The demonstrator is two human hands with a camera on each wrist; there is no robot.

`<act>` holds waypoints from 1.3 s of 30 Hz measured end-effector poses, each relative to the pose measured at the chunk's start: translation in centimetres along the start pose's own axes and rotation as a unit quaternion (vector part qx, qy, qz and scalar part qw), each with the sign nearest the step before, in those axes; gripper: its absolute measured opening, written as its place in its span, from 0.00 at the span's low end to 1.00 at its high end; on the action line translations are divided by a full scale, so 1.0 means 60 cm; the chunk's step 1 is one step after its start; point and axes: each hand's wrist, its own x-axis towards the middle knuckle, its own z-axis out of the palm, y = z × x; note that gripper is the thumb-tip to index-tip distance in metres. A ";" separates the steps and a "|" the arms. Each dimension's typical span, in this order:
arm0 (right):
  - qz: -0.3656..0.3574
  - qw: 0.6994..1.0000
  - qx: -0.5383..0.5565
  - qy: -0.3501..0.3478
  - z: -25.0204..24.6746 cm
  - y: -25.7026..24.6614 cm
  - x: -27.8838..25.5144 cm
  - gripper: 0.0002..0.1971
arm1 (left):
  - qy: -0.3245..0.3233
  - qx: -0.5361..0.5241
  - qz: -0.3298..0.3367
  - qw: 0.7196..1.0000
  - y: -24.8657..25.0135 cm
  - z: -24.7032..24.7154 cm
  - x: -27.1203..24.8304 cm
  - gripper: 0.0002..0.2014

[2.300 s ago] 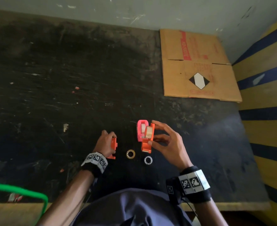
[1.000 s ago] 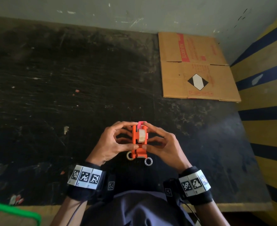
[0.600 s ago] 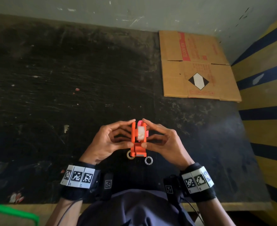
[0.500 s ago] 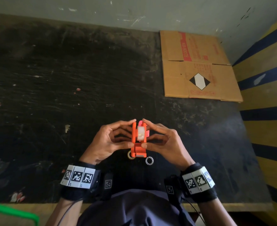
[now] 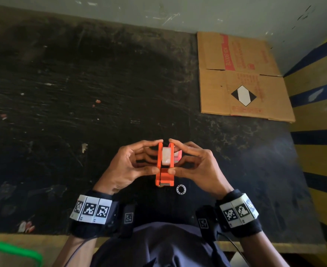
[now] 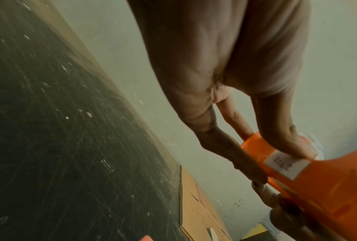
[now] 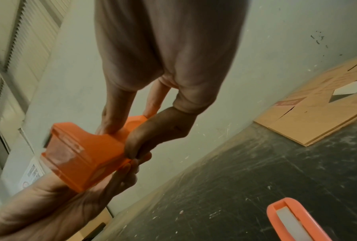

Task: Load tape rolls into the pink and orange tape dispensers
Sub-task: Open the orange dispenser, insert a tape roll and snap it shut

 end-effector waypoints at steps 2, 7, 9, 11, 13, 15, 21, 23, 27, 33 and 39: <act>-0.001 1.000 -0.004 0.000 0.002 0.000 0.006 0.38 | 0.000 0.004 -0.001 1.000 0.002 -0.003 0.000 0.36; -0.010 1.000 -0.010 0.001 0.010 -0.003 0.010 0.38 | -0.003 0.013 -0.005 1.000 0.006 -0.012 -0.005 0.36; -0.015 1.000 -0.016 -0.001 0.013 -0.004 0.007 0.38 | -0.008 0.015 -0.006 1.000 0.006 -0.013 -0.009 0.36; -0.019 0.999 -0.027 0.000 0.016 -0.004 0.004 0.38 | -0.008 0.016 -0.006 1.000 0.004 -0.013 -0.013 0.36; -0.023 0.999 -0.036 0.001 0.018 -0.005 0.002 0.38 | -0.006 0.015 -0.005 1.000 0.004 -0.013 -0.016 0.36; -0.028 0.999 -0.034 0.005 0.022 -0.007 0.000 0.37 | -0.006 0.022 0.000 1.000 0.006 -0.014 -0.018 0.35; -0.034 0.998 -0.038 0.025 0.033 -0.007 -0.013 0.37 | -0.005 0.035 0.009 0.999 0.016 -0.014 -0.028 0.35; -0.037 0.998 -0.043 0.030 0.034 -0.007 -0.016 0.37 | -0.004 0.036 0.014 0.999 0.017 -0.014 -0.030 0.35; -0.036 0.998 -0.037 0.025 0.037 -0.012 -0.019 0.38 | -0.001 0.034 0.021 0.999 0.016 -0.014 -0.034 0.36; -0.034 0.998 -0.055 0.010 0.045 -0.005 -0.014 0.38 | 0.008 0.040 0.026 0.999 0.011 -0.021 -0.041 0.35; -0.030 0.996 -0.081 0.004 0.056 0.008 0.016 0.38 | 0.024 0.071 0.014 0.997 0.004 -0.041 -0.041 0.36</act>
